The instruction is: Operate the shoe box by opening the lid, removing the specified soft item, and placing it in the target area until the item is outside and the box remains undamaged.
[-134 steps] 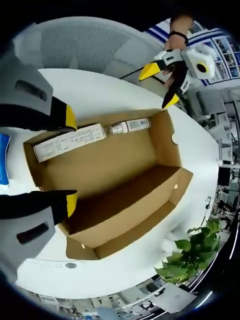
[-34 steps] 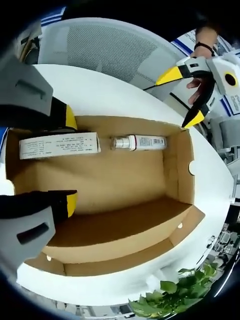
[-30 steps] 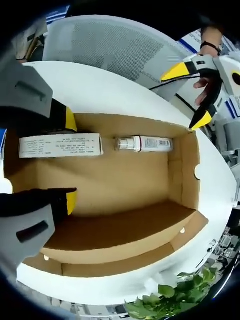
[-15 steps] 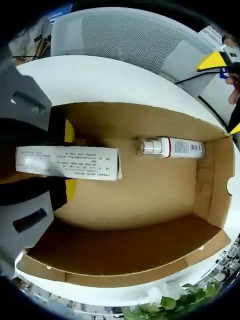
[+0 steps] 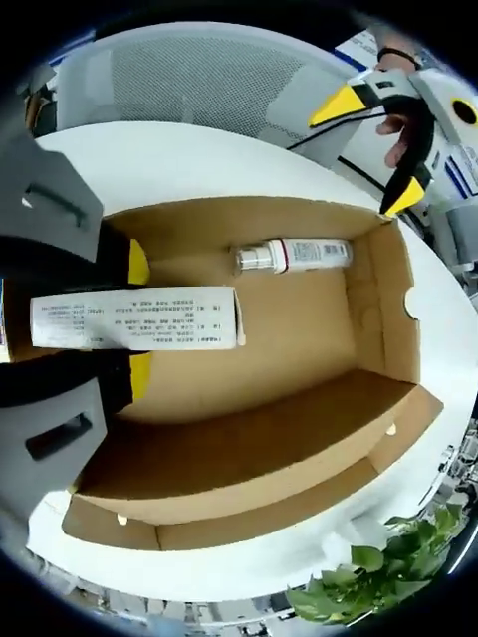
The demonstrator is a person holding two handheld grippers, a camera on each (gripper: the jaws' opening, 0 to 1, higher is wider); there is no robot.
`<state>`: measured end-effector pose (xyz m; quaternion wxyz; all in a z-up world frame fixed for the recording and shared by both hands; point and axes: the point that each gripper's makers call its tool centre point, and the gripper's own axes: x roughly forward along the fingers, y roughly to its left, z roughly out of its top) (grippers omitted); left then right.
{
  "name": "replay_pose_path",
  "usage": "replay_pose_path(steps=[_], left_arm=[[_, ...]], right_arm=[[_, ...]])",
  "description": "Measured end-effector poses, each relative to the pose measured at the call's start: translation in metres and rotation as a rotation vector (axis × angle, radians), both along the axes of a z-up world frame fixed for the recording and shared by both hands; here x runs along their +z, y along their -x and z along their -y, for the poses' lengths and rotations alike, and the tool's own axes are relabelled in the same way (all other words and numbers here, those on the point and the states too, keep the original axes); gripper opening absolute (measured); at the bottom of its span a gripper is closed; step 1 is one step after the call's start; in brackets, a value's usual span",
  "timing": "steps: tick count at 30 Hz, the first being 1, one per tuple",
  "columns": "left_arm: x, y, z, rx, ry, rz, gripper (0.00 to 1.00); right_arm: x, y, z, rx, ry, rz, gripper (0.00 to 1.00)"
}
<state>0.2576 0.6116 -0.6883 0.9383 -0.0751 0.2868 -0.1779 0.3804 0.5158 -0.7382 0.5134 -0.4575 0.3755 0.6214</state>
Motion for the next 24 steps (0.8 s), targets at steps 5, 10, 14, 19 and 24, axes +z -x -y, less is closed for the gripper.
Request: replay_pose_path(steps=[5,10,14,19,24], left_arm=[[0.0,0.0,0.002,-0.003,0.0,-0.002,0.52],[0.002,0.001,0.003,-0.011,0.006,-0.002,0.52],[0.005,0.002,0.005,-0.022,0.011,0.003,0.52],[0.009,0.004,0.01,-0.055,0.028,0.008,0.52],[0.01,0.008,0.013,-0.098,0.029,0.007,0.52]], right_arm=[[0.014,-0.006,0.001,-0.014,-0.025,0.021,0.19],[0.032,-0.008,0.001,-0.031,-0.059,0.045,0.19],[0.045,-0.01,0.001,-0.044,-0.074,0.069,0.19],[0.061,-0.013,0.008,-0.04,-0.066,0.115,0.19],[0.076,-0.014,0.019,-0.044,-0.058,0.141,0.19]])
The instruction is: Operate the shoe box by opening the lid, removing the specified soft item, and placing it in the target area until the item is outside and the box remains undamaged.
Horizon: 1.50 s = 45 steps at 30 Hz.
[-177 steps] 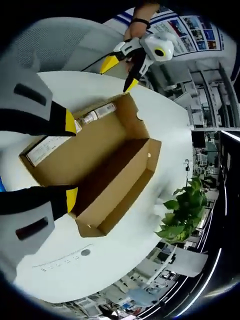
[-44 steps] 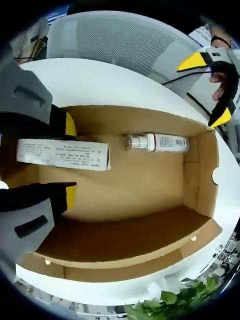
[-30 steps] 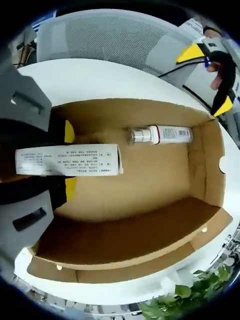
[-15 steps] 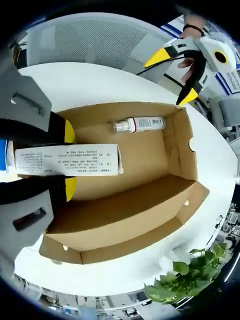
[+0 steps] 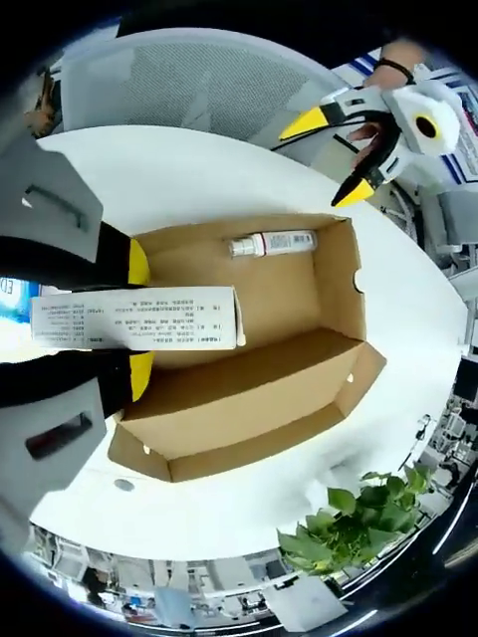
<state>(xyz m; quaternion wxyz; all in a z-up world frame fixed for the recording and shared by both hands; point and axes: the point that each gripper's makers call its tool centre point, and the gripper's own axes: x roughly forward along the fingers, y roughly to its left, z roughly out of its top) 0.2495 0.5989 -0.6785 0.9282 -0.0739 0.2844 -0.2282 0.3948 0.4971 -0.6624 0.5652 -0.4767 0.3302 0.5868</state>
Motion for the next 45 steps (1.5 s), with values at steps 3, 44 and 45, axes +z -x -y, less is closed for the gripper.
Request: replay_pose_path(steps=[3,44,45], left_arm=[[0.001,0.001,0.0,-0.026,-0.003,0.003,0.52],[0.052,0.017,0.076,0.112,-0.063,0.031,0.52],[0.051,0.019,0.079,0.12,-0.067,0.028,0.52]], right_arm=[[0.006,-0.001,0.011,-0.019,0.006,0.011,0.19],[-0.02,-0.017,0.327,-0.24,0.148,0.017,0.19],[-0.029,-0.027,0.342,-0.249,0.16,0.012,0.19]])
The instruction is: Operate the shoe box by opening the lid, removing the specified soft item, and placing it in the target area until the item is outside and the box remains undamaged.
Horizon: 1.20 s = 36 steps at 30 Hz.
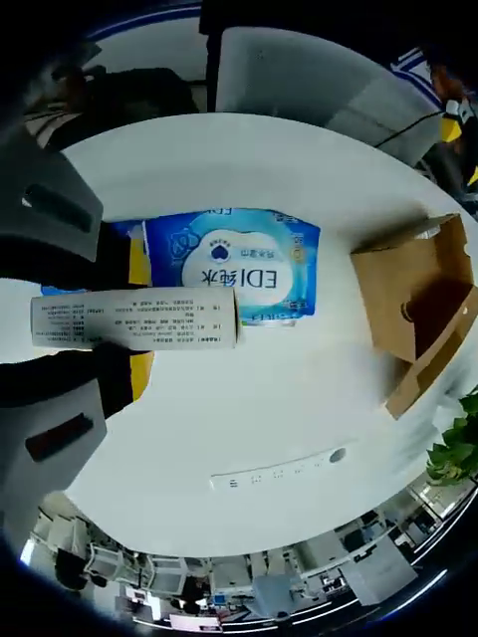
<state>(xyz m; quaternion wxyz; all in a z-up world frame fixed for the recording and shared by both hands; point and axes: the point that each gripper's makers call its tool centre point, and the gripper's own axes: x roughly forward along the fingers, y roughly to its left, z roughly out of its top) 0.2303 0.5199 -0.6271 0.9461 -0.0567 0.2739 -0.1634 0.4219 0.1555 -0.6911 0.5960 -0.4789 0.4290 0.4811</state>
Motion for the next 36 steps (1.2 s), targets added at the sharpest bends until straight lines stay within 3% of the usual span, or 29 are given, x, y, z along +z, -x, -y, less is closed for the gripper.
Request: replay_pose_path(steps=[7,13,25,36], left_arm=[[-0.004,0.003,0.007,0.045,-0.007,-0.014,0.52],[-0.001,0.001,0.011,0.073,-0.016,-0.012,0.52],[0.007,0.001,0.01,0.12,-0.042,0.001,0.52],[0.001,0.01,0.0,0.144,-0.057,-0.002,0.52]], right_arm=[[-0.018,-0.016,0.042,-0.026,0.019,-0.016,0.19],[-0.029,-0.027,0.059,-0.033,0.032,-0.023,0.19],[-0.055,-0.032,0.055,0.025,0.048,-0.041,0.19],[-0.078,-0.025,0.052,0.051,0.072,-0.076,0.19]])
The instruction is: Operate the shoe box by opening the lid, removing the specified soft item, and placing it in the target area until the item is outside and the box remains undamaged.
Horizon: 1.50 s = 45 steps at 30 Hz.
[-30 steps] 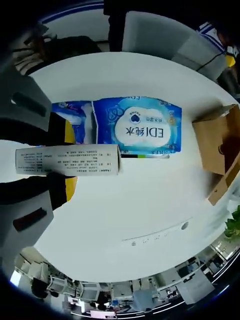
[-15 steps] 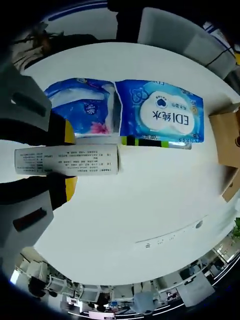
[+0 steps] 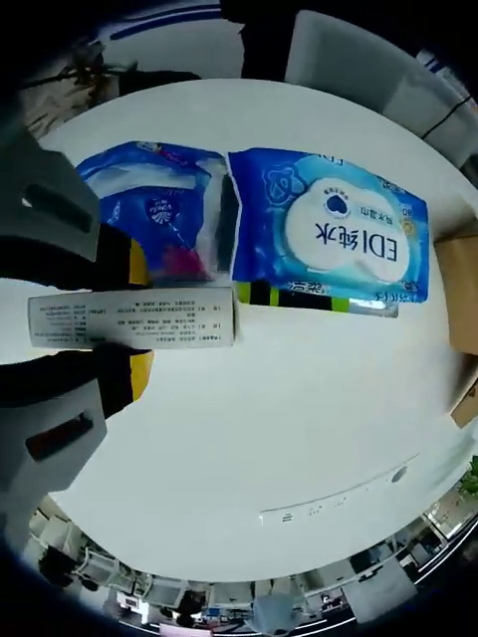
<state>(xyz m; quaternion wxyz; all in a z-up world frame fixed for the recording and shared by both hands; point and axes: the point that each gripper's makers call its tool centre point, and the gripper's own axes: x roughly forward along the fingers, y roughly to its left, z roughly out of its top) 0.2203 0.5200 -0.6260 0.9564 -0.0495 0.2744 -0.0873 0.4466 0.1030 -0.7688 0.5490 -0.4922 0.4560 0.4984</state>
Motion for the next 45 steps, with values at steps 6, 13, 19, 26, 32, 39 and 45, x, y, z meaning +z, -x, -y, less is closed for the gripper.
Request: replay_pose_path(steps=[6,13,19,26,32,39,45], left_arm=[[0.006,0.004,-0.005,0.011,-0.001,0.007,0.52],[0.004,0.007,-0.011,0.015,-0.011,0.0,0.52],[0.011,0.011,-0.01,0.029,-0.017,0.013,0.52],[0.009,0.017,-0.01,0.022,-0.024,0.006,0.52],[0.011,0.015,-0.014,0.014,-0.01,0.016,0.52],[0.01,0.003,-0.018,-0.054,0.007,0.026,0.52],[0.013,-0.008,-0.031,-0.108,0.01,0.036,0.52]], right_arm=[[-0.006,0.006,0.008,0.023,0.044,-0.017,0.19],[-0.007,0.002,0.009,-0.003,0.048,-0.013,0.19],[-0.008,0.0,0.012,-0.007,0.056,-0.023,0.19],[-0.003,0.003,0.019,0.0,0.069,-0.007,0.23],[0.01,0.0,0.028,-0.042,0.068,0.027,0.26],[0.026,0.005,0.04,-0.149,0.076,0.065,0.25],[0.038,0.015,0.042,-0.19,0.081,0.075,0.24]])
